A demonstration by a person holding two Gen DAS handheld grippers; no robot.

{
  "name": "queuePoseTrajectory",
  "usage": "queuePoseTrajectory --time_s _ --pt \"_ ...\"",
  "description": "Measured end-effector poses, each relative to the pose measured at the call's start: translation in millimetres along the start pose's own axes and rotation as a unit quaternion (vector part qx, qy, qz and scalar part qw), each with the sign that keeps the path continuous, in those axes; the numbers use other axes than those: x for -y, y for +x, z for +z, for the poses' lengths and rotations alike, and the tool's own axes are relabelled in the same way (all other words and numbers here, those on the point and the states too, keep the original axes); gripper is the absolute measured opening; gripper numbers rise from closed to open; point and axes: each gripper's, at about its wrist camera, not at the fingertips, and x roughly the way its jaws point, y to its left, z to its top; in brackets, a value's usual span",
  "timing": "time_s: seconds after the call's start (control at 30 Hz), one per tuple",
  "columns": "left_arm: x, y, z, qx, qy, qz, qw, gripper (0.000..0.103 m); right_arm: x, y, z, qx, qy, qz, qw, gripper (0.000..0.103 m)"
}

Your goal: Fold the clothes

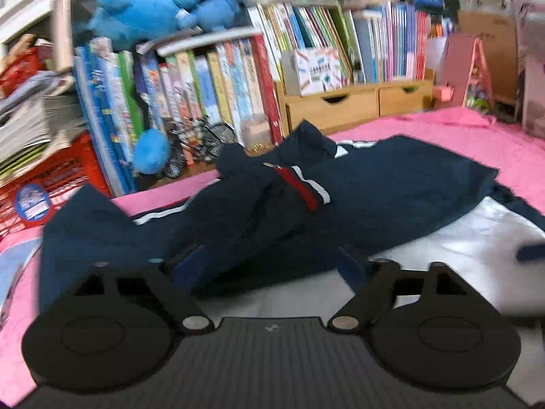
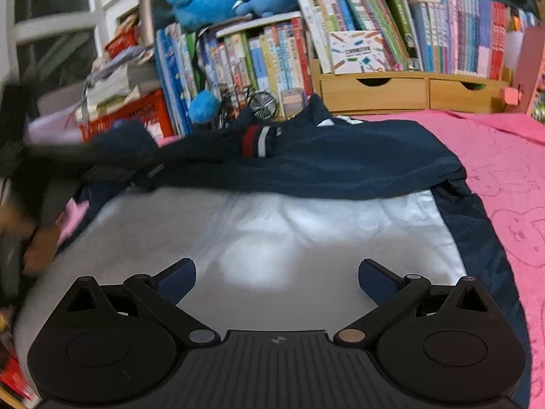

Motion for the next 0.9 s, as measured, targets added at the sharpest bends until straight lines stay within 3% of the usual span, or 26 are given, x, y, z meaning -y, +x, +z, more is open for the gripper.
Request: queuePoseTrajectory --time_s 0.03,0.1,0.2,0.23,0.33,0.47,0.5,0.53,0.6,0.67,0.7,0.77,0.9 --pt "-10 -8 -2 0.01 -0.005 0.014 0.9998 0.099 2 0 10 0.007 0.014 0.014 1.0 0.103" --pt "-29 -21 -4 0.028 -0.016 0.048 0.9983 0.101 4 14 39 0.008 0.053 0.056 0.997 0.103" --pt "-61 -16 -4 0.02 -0.045 0.138 0.9893 0.101 5 65 80 -0.01 0.098 0.081 0.992 0.103" --pt "-71 -14 -6 0.012 -0.06 0.156 0.9859 0.101 5 84 90 -0.013 0.105 0.074 0.992 0.103" --pt "-94 -17 -15 0.005 -0.101 0.164 0.9813 0.101 2 145 110 -0.018 0.124 0.031 0.992 0.102" --pt "-102 -22 -23 -0.002 -0.106 0.176 0.9787 0.101 -8 200 117 -0.007 0.116 0.0 0.993 0.1" --pt "-105 -21 -24 -0.002 -0.105 0.181 0.978 0.101 -14 205 118 -0.009 0.1 -0.005 0.995 0.084" --pt "-107 -20 -24 -0.002 -0.105 0.184 0.9774 0.101 -19 209 120 -0.015 0.087 -0.006 0.996 0.044" --pt "-111 -21 -24 0.0 -0.111 0.184 0.9766 0.101 -21 207 124 -0.035 0.093 0.009 0.995 0.016" --pt "-113 -19 -22 0.001 -0.116 0.182 0.9764 0.101 -18 197 128 -0.034 0.091 0.024 0.995 0.011" --pt "-113 -18 -21 0.002 -0.117 0.181 0.9765 0.101 -16 187 132 -0.02 0.079 0.02 0.996 0.007" --pt "-111 -17 -20 0.004 -0.116 0.178 0.9771 0.101 -10 161 143 0.025 0.045 -0.006 0.999 0.006" --pt "-104 -9 -18 0.003 -0.11 0.176 0.9781 0.101 -13 171 138 0.011 0.036 -0.002 0.999 0.007"
